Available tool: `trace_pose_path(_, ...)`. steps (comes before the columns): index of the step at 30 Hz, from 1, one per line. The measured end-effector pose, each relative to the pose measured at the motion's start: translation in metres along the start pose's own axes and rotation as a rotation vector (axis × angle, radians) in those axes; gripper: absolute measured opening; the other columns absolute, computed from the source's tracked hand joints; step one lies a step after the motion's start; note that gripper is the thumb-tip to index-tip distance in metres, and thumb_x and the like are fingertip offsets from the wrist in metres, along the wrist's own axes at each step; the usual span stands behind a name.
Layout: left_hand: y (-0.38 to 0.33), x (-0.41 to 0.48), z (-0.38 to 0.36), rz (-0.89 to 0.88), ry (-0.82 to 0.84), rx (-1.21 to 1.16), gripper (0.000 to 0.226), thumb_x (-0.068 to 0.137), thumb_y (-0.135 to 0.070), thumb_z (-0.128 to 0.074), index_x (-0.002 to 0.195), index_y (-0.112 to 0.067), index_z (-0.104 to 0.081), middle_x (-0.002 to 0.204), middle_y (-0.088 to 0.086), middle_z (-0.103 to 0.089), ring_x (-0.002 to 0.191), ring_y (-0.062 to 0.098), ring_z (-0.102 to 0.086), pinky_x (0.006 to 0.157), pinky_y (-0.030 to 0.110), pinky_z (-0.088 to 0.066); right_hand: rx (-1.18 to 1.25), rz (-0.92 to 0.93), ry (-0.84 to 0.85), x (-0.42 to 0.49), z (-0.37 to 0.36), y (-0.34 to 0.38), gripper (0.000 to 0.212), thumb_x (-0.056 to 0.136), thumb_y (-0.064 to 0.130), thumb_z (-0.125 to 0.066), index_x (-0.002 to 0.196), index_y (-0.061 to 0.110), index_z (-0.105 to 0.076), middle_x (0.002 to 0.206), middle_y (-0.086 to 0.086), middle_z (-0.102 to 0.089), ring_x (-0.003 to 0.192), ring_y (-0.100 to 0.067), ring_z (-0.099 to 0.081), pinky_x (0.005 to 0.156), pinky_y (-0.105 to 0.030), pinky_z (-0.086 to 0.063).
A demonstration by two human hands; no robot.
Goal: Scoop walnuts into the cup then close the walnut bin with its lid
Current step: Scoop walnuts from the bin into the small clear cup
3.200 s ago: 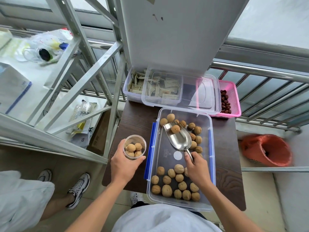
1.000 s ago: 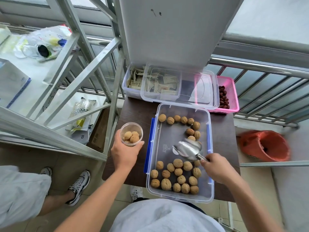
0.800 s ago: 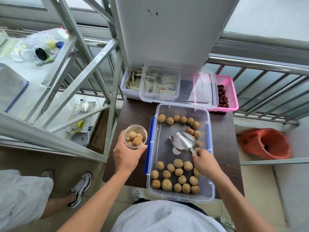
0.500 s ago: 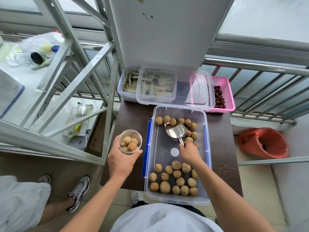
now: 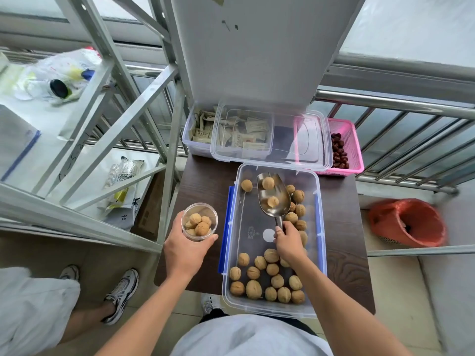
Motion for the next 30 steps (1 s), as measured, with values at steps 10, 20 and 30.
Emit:
trace_pose_path(10,-0.014,-0.007,-0.006,-0.063,0.029,0.001,0.085,0.061,-0.032,-0.100,0.134,-0.028,-0.056,0.113,-0.013,-0.065,0.106,0.013,-0.065,0.093,0.036,-0.059,0.030,0.118,-0.044,-0.020,0.033,-0.001,0.017,0.100,0.020,-0.048,0.085,0.017,-0.056,0.073,-0.003,-0.057,0.068,-0.019,-0.053,0.071,-0.054,-0.052)
trace_pose_path(20,-0.012,-0.006,-0.015,-0.058,0.066,0.045,0.105,0.061,-0.032,-0.100,0.149,-0.020,-0.044,0.136,0.003,-0.060,0.125,0.020,-0.057,0.101,0.037,-0.053,-0.128,0.269,0.227,-0.072,0.086,0.031,0.019,0.098,0.017,-0.056,0.080,0.019,-0.063,0.061,0.005,-0.053,0.057,-0.013,-0.046,0.060,-0.038,-0.039)
trace_pose_path(30,-0.017,-0.005,-0.013,-0.081,0.056,0.015,0.095,0.058,-0.035,-0.098,0.138,-0.026,-0.047,0.126,0.001,-0.063,0.113,0.019,-0.061,0.094,0.040,-0.055,-0.579,0.481,0.324,-0.126,0.095,0.121,0.032,0.096,0.018,-0.056,0.065,0.021,-0.050,0.055,0.002,-0.046,0.053,-0.015,-0.037,0.056,-0.038,-0.040)
Point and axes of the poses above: each hand's wrist, its own x-axis towards the middle knuckle, its own z-axis out of the back of the hand, y = z × x, the point moved 4 cm from there along x, towards the middle knuckle
